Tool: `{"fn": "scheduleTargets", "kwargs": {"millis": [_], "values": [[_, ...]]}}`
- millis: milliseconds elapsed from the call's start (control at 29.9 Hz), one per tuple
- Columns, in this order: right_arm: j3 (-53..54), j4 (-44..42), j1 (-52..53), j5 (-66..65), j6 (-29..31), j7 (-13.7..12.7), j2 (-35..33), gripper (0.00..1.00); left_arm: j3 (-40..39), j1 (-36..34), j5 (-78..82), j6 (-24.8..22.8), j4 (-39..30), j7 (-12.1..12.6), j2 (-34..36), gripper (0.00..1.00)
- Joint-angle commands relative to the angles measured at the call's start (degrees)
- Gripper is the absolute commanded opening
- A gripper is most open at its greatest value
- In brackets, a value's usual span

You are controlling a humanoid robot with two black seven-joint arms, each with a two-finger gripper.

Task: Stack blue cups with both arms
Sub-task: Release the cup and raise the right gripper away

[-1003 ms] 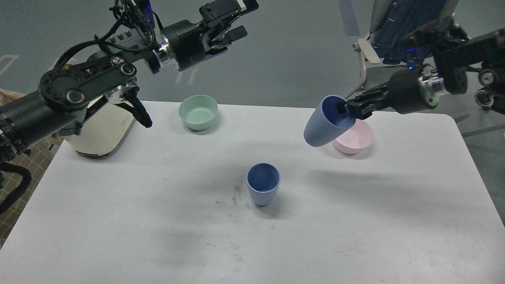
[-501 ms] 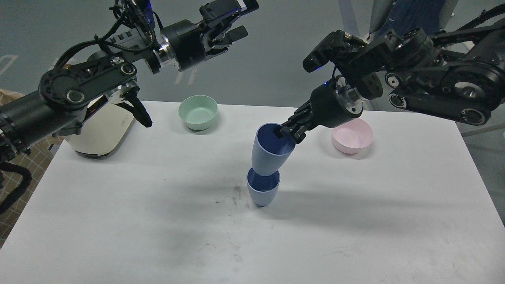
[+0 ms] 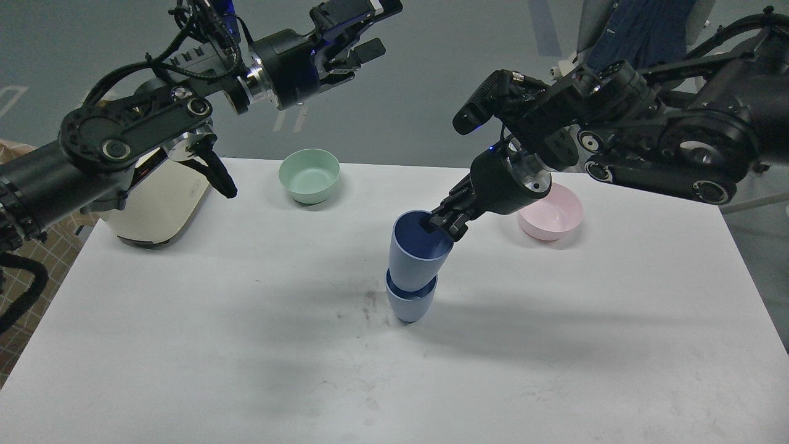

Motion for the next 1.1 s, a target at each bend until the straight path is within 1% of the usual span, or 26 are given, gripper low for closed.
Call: {"fn": "scheduleTargets", "kwargs": {"millis": [0, 33, 67, 100, 167, 234, 301, 334, 368, 435, 501, 535, 568, 635, 669, 702, 735, 769, 836, 903, 936, 969, 1036, 1070], "values": [[-0.1, 0.0, 0.0, 0.1, 0.0, 0.0, 0.0, 0.12, 0.0, 0.0, 0.0, 0.0, 0.0, 0.0, 0.0, 0.96], [-0.1, 0.0, 0.0, 0.1, 0.0, 0.0, 0.1, 0.16, 0.0, 0.0, 0.0, 0.0, 0.0, 0.0, 0.0, 0.96], [-0.1, 0.0, 0.0, 0.1, 0.0, 0.0, 0.3, 0.26, 0.0, 0.0, 0.0, 0.0, 0.0, 0.0, 0.0, 0.96], [-0.1, -0.1, 0.0, 0.1, 0.0, 0.0, 0.4, 0.32, 0.0, 0.0, 0.0, 0.0, 0.0, 0.0, 0.0, 0.96], [-0.1, 0.0, 0.0, 0.1, 0.0, 0.0, 0.4, 0.36, 0.0, 0.0, 0.0, 0.0, 0.0, 0.0, 0.0, 0.96], [-0.1, 0.0, 0.0, 0.1, 0.1, 0.0, 0.4, 0.37, 0.0, 0.0, -0.1, 0.0, 0.0, 0.0, 0.0, 0.96], [-0.1, -0.1, 0.0, 0.1, 0.1, 0.0, 0.4, 0.43, 0.0, -0.1, -0.1, 0.0, 0.0, 0.0, 0.0, 0.96], [-0.1, -0.1, 0.1, 0.1, 0.1, 0.0, 0.4, 0.44, 0.0, -0.1, -0.1, 0.0, 0.0, 0.0, 0.0, 0.96], [-0.1, -0.1, 0.2, 0.1, -0.1, 0.0, 0.1, 0.48, 0.0, -0.1, -0.1, 0.0, 0.0, 0.0, 0.0, 0.96], [0.0, -0.3, 0.5, 0.8, -0.3, 0.0, -0.3, 0.52, 0.0, -0.2, -0.1, 0.0, 0.0, 0.0, 0.0, 0.96], [0.4, -1.3, 2.1, 3.1, -0.4, 0.0, -2.4, 0.57, 0.0, -0.1, -0.2, 0.0, 0.0, 0.0, 0.0, 0.96], [0.8, -2.6, 3.0, 5.7, -0.4, 0.0, -4.3, 0.63, 0.0, -0.1, -0.2, 0.0, 0.1, 0.0, 0.0, 0.96], [1.9, -4.1, 3.3, 8.4, -0.4, 0.0, -6.0, 0.67, -0.1, 0.0, -0.3, 0.0, 0.3, 0.0, 0.2, 0.96], [3.8, -5.7, 3.3, 11.2, -0.4, 0.0, -8.1, 0.72, -0.7, 0.0, -0.4, -0.2, 0.8, 0.0, 0.2, 0.96], [6.0, -7.3, 2.8, 14.4, -0.4, 0.0, -10.8, 0.82, -1.7, 0.3, -0.5, -0.5, 1.7, 0.0, 0.1, 0.96], [7.2, -8.0, 2.5, 16.3, -0.5, 0.0, -12.0, 0.87, -2.2, 0.3, -0.5, -0.6, 2.2, 0.0, 0.0, 0.96], [9.3, -9.3, 1.2, 20.3, -0.5, 0.0, -14.1, 0.95, -3.3, 0.4, -0.8, -0.7, 3.2, 0.0, -0.3, 0.96], [11.2, -10.6, -0.9, 24.8, -0.5, 0.0, -15.9, 0.98, -3.9, 0.4, -1.5, -0.9, 4.4, 0.0, -0.4, 0.96], [13.6, -12.0, -3.7, 29.5, -0.4, 0.0, -17.6, 1.00, -4.2, 1.0, -2.8, -1.0, 5.5, 0.0, -0.6, 0.96], [18.8, -13.9, -8.2, 35.7, -0.3, 0.0, -19.1, 1.00, -4.9, 1.9, -6.2, -1.9, 7.0, 0.0, -0.8, 0.96], [22.7, -14.9, -12.3, 39.6, -0.4, 0.0, -19.2, 1.00, -5.1, 2.5, -9.0, -2.8, 8.1, 0.0, -0.8, 0.96], [25.0, -15.4, -14.4, 41.1, -0.5, 0.0, -19.1, 1.00, -5.0, 2.7, -10.4, -3.2, 8.6, 0.0, -0.9, 0.96], [34.0, -17.8, -22.6, 44.9, -0.6, 0.0, -18.4, 1.00, -5.1, 4.2, -15.1, -4.3, 10.7, 0.0, -0.9, 0.96], [36.1, -18.6, -24.7, 45.2, -0.6, 0.0, -18.2, 1.00, -5.1, 4.7, -16.1, -4.6, 11.1, 0.0, -0.9, 0.96]]}}
